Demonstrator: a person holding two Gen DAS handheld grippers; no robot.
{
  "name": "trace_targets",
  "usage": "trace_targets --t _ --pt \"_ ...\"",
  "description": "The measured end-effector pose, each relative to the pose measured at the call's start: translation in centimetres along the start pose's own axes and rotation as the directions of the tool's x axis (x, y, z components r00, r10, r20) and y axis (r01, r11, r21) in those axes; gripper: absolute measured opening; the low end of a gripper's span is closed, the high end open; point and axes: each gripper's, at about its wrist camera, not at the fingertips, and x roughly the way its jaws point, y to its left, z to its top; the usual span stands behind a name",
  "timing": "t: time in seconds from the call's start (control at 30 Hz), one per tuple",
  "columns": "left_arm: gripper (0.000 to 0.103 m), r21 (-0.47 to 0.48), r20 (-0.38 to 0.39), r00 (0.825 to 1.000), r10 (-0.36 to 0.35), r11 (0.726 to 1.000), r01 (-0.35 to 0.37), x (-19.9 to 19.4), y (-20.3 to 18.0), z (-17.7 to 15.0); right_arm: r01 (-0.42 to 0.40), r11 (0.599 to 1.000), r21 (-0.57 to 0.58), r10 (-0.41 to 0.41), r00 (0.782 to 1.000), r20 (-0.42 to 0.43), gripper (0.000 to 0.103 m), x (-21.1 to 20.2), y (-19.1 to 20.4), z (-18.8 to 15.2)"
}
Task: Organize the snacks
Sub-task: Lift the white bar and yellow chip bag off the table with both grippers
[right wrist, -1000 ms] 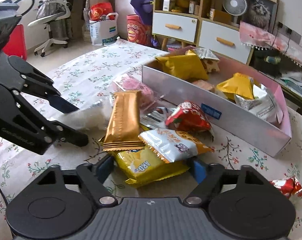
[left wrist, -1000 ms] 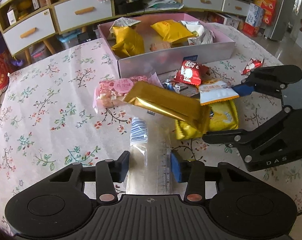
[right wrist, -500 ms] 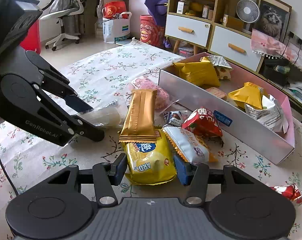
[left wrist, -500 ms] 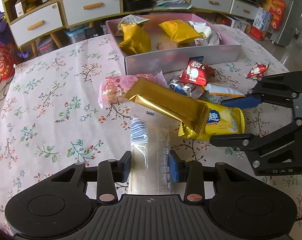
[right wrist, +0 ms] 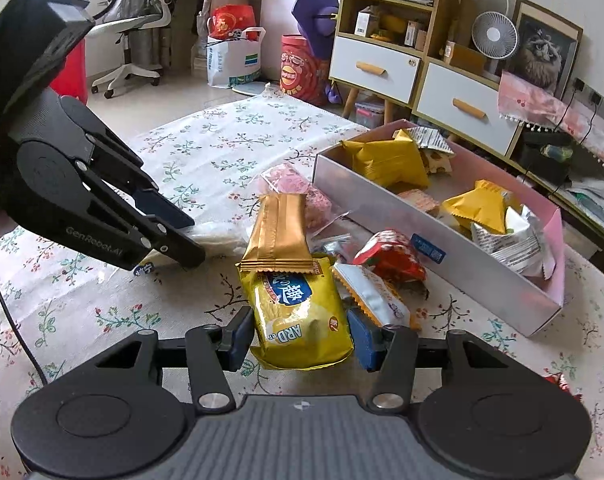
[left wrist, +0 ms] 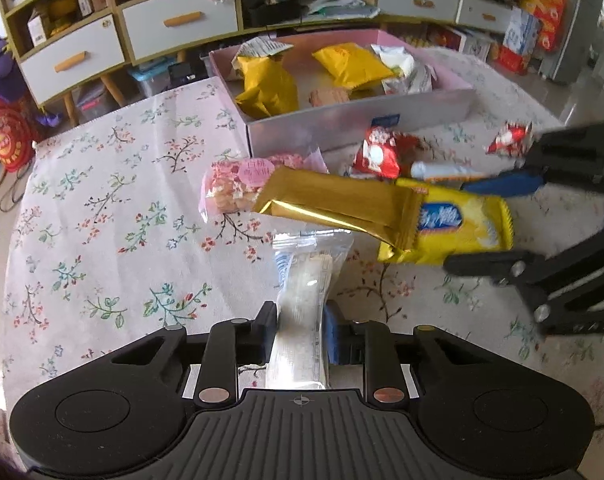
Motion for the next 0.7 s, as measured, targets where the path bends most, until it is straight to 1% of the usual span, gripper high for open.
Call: trace_targets --t 0.07,0.13,0.17,0.27,0.5,0.6,0.7 --pt "0.027 0.014 -0.001 1.000 0.009 1.000 -0.009 0.1 -0.3 -0.2 0.009 1.000 -0.009 -0.009 1.000 -0.004 0.030 -0.4 0.1 0.0" --pt "0.028 0.028 -0.005 1.000 0.015 1.000 -0.015 0.2 -0.5 -0.3 0.016 1.000 -0.014 -0.017 1.000 -0.019 0.030 -0.6 0.2 0.1" --pt "0.030 0.031 -0.009 1.000 0.017 0.999 -0.017 0.3 -0.5 -0.4 0.020 1.000 -0.017 -0.021 0.999 -0.031 0.030 -0.7 0.3 0.1" --pt "0.032 0.027 -0.022 1.000 0.020 0.999 -0.019 0.6 -0.6 -0.4 0.029 0.999 -0.018 -0.031 0.997 -0.064 0.030 -0.9 0.3 -0.2" --pt "0.032 -0.012 -0.025 1.000 0.006 1.000 -0.006 0.7 -0.2 -0.4 0.034 0.999 0.009 -0.032 0.990 -0.139 0.031 -0.3 0.2 -0.8" --pt "0.032 -0.022 -0.027 1.000 0.004 1.000 -0.005 0.7 -0.2 -0.4 0.027 0.999 0.036 -0.021 0.988 -0.153 0.031 0.1 -0.1 -0.9" --pt "0.027 -0.033 -0.029 1.000 0.002 0.999 -0.003 0.7 -0.2 -0.3 0.007 0.998 0.065 0.003 0.987 -0.162 0.032 0.5 -0.4 -0.9"
